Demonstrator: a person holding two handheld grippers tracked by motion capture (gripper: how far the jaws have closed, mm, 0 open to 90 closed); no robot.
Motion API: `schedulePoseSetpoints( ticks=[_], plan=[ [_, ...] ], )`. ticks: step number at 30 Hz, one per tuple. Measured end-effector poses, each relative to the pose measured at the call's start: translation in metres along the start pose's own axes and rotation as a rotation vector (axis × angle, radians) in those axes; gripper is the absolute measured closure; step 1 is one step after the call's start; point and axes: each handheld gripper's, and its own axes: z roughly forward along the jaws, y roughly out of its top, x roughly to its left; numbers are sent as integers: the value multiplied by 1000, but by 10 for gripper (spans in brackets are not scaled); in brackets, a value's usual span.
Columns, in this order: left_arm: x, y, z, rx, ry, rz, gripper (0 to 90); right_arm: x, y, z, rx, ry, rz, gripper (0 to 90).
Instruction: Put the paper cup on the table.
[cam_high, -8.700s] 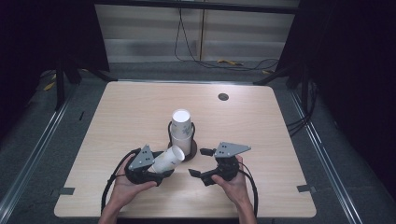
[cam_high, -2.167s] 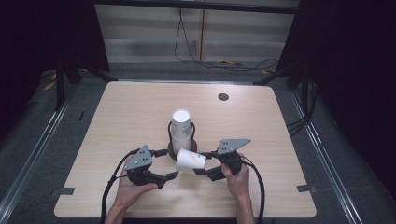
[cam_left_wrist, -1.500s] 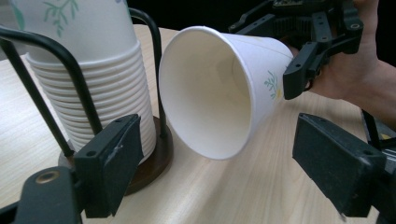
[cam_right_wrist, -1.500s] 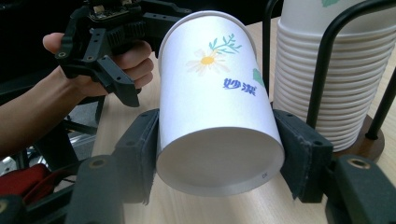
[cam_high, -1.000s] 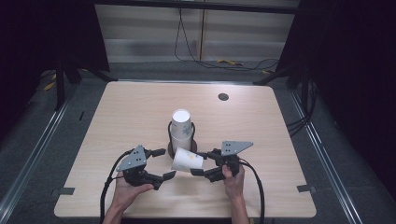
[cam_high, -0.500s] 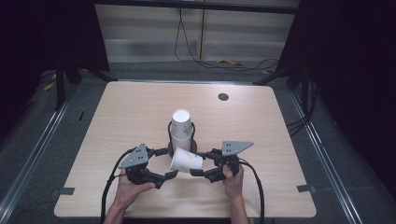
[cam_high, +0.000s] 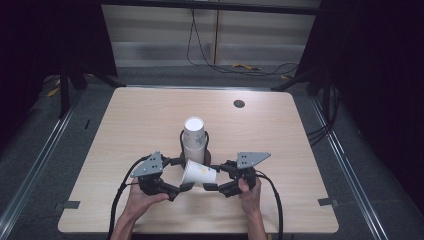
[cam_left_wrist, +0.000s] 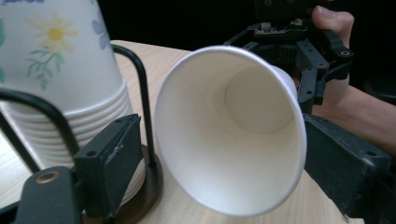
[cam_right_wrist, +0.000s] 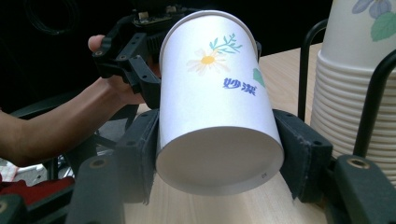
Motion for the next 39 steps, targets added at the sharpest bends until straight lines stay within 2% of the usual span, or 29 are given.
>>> schedulePoseSetpoints(
  ticks=[5, 9, 13, 26, 28, 39],
  plan=[
    [2, -2, 5, -12, -35, -9, 153, 1, 0, -1, 11, 0, -6, 367],
    [3, -2, 6, -25, -46, -12, 153, 1, 1, -1, 11, 2, -10, 367],
    [3, -2, 6, -21, -57, -2, 152, 2, 0, 0, 18, 1, -12, 367],
    [3, -3, 7, -25, -94, -13, 151, 3, 1, 6, 27, 28, -25, 366],
    [3, -3, 7, -25, -99, 0, 180, 3, 1, 6, 27, 30, -25, 365],
    [4, -2, 4, -41, -120, -8, 234, 2, -1, 6, 24, 27, -31, 344]
  ],
)
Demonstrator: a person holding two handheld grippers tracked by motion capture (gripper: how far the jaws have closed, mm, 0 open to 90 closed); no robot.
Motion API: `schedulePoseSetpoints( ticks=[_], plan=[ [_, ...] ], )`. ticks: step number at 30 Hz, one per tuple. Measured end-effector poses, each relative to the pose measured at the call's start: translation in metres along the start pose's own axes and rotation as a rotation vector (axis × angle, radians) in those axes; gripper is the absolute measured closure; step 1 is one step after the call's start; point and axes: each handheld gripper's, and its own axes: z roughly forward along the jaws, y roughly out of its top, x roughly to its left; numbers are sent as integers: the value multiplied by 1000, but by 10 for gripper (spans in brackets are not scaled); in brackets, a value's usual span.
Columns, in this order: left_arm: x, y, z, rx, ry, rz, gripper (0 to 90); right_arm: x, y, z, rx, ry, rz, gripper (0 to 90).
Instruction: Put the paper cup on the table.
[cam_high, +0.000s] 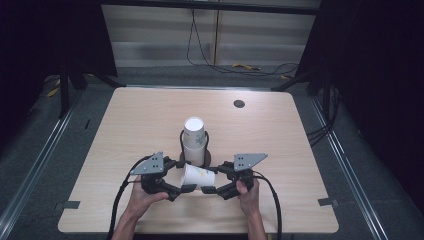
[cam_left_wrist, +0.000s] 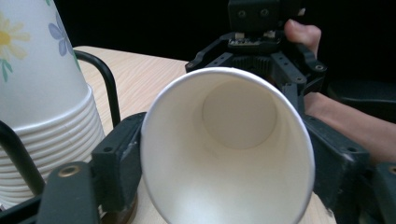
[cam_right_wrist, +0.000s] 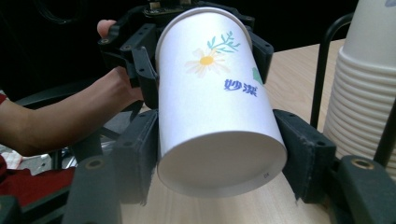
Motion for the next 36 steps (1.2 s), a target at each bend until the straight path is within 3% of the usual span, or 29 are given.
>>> schedulePoseSetpoints(
  ticks=[10, 21, 25, 32, 34, 36],
  plan=[
    [-1, 2, -2, -12, 15, -13, 270, 0, -1, 3, -12, -45, -17, 279],
    [3, 2, -5, 7, 55, -13, 269, 3, -8, 0, -62, -198, 1, 132],
    [4, 2, -7, 15, 71, -16, 268, 5, -12, -4, -78, -269, 19, 128],
    [7, 2, -17, 21, 110, -29, 268, 6, -15, -10, -103, -349, 47, 128],
    [7, 2, -19, 30, 120, -28, 268, 7, -17, -12, -110, -413, 57, 129],
    [7, 2, -22, 35, 127, -31, 268, 6, -18, -14, -122, -437, 61, 129]
  ],
)
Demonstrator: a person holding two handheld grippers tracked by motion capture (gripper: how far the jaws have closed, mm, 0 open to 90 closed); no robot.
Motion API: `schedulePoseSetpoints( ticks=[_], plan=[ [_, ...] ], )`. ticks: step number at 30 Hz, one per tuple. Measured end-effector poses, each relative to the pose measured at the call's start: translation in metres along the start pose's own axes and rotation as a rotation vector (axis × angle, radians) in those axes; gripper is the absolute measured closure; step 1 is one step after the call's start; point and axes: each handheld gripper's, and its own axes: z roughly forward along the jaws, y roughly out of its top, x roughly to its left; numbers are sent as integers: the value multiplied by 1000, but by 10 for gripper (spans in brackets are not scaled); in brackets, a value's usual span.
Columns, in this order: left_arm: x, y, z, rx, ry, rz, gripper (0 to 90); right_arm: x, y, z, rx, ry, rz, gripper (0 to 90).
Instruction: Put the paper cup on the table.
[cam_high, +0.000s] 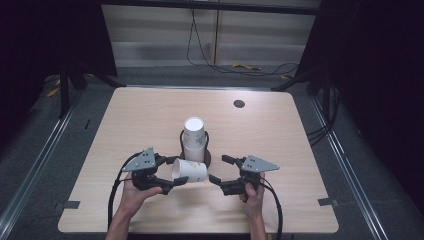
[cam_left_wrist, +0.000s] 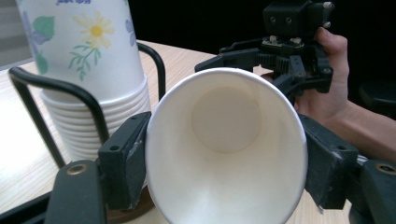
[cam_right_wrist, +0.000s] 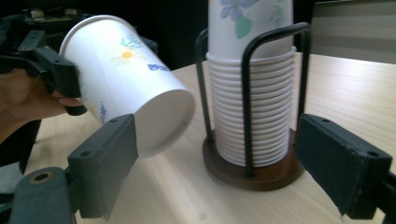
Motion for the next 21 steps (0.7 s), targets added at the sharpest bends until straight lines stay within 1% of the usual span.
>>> schedulePoseSetpoints(
  ticks=[1, 4, 6, 8, 9, 10, 11, 12, 13, 14, 15, 16, 18, 19, 21],
  plan=[
    [1, 0, -1, 1, 2, 3, 267, -1, -1, -1, -6, -14, 6, 128],
    [2, -1, -6, 6, 13, -2, 267, 1, -1, -3, 8, -113, -4, 129],
    [3, -2, -10, 14, 25, 1, 267, 0, -2, -5, 18, -141, -12, 129],
    [4, -3, -15, 12, 34, -1, 266, 1, -1, -5, 15, -165, -18, 129],
    [4, -3, -17, 10, 37, -4, 266, 1, -1, -6, 27, -195, -32, 129],
    [4, -3, -19, 3, 42, -15, 266, 2, -2, -6, 29, -214, -29, 129],
    [5, -3, -22, 6, 45, -10, 266, 3, -2, -6, 28, -241, -32, 129],
    [5, -3, -24, 6, 51, -14, 266, 4, -3, -7, 26, -278, -33, 130],
    [6, -3, -26, 7, 55, -14, 266, 6, -4, -7, 17, -319, -34, 129],
    [6, -3, -28, 10, 62, -11, 266, 6, -6, -9, -4, -366, -39, 130],
    [7, -3, -30, 14, 68, -7, 266, 7, -7, -10, -18, -410, -28, 131],
    [8, -4, -32, 12, 75, -12, 266, 7, -8, -11, -22, -444, -20, 131],
    [9, -5, -35, 19, 91, -14, 265, 5, -9, -13, -30, -475, -1, 130],
    [10, -5, -37, 20, 93, -16, 265, 5, -9, -13, -44, -497, -3, 131],
    [12, -6, -42, 24, 111, -22, 265, 6, -11, -15, -77, -532, -8, 132]
  ],
)
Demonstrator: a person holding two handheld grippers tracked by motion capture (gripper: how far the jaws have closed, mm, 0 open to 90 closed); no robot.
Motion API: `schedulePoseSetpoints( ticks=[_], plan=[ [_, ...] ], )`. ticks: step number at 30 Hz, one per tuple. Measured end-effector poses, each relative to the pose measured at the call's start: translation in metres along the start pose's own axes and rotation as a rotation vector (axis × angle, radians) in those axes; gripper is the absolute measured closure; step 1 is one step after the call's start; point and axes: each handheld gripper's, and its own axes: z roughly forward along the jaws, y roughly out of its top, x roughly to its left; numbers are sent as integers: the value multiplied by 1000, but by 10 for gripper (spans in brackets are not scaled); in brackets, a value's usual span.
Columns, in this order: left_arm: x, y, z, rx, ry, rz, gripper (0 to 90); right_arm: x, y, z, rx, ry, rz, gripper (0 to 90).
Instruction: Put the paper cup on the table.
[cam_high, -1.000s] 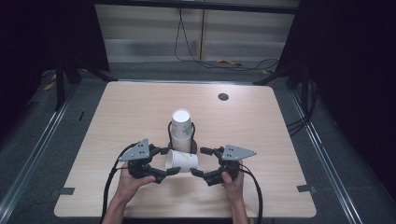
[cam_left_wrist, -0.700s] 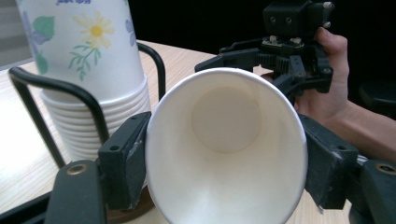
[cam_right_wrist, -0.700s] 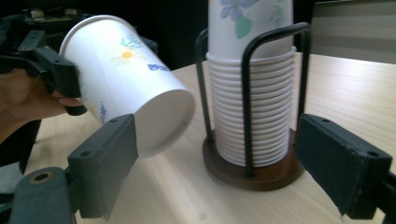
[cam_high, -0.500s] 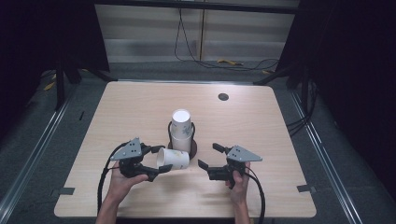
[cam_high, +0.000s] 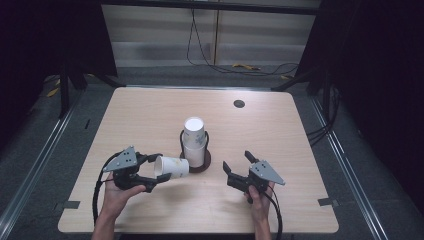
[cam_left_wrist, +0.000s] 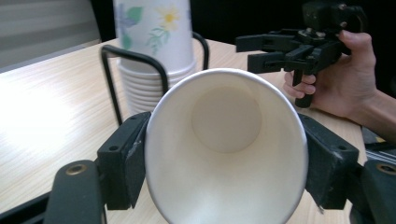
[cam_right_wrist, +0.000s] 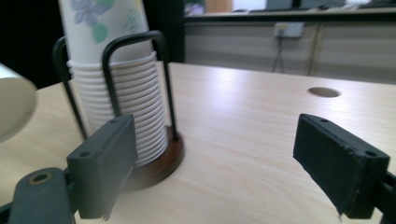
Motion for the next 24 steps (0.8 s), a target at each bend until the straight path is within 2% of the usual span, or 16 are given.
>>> schedulePoseSetpoints(
  ticks=[3, 4, 6, 7, 8, 10, 15, 16, 17, 21, 24],
  plan=[
    [4, -1, -4, -3, 17, -10, 264, -1, -4, 0, -19, -58, 15, 133],
    [6, -2, -6, -5, 19, -12, 264, -1, -6, 0, -31, -84, 6, 133],
    [13, -3, -11, 0, 51, -24, 264, 0, -7, 0, -38, -132, 12, 132],
    [15, -4, -13, 6, 64, -31, 264, 0, -7, 0, -38, -140, 16, 130],
    [16, -4, -15, 15, 76, -32, 264, 1, -8, 1, -43, -141, -2, 131],
    [17, -5, -18, 20, 91, -34, 263, 2, -11, 2, -38, -174, -30, 132],
    [24, -3, -23, 46, 133, -50, 262, 2, -13, -3, -83, -192, -19, 129],
    [25, -2, -24, 48, 132, -47, 262, 2, -13, -3, -86, -190, -31, 129],
    [25, -1, -25, 41, 131, -64, 262, 3, -13, -3, -84, -193, -30, 130],
    [30, 6, -28, 59, 144, -71, 262, 3, -14, -5, -108, -200, -24, 130],
    [33, 10, -28, 75, 140, -82, 261, 4, -16, -8, -146, -223, -25, 128]
  ],
)
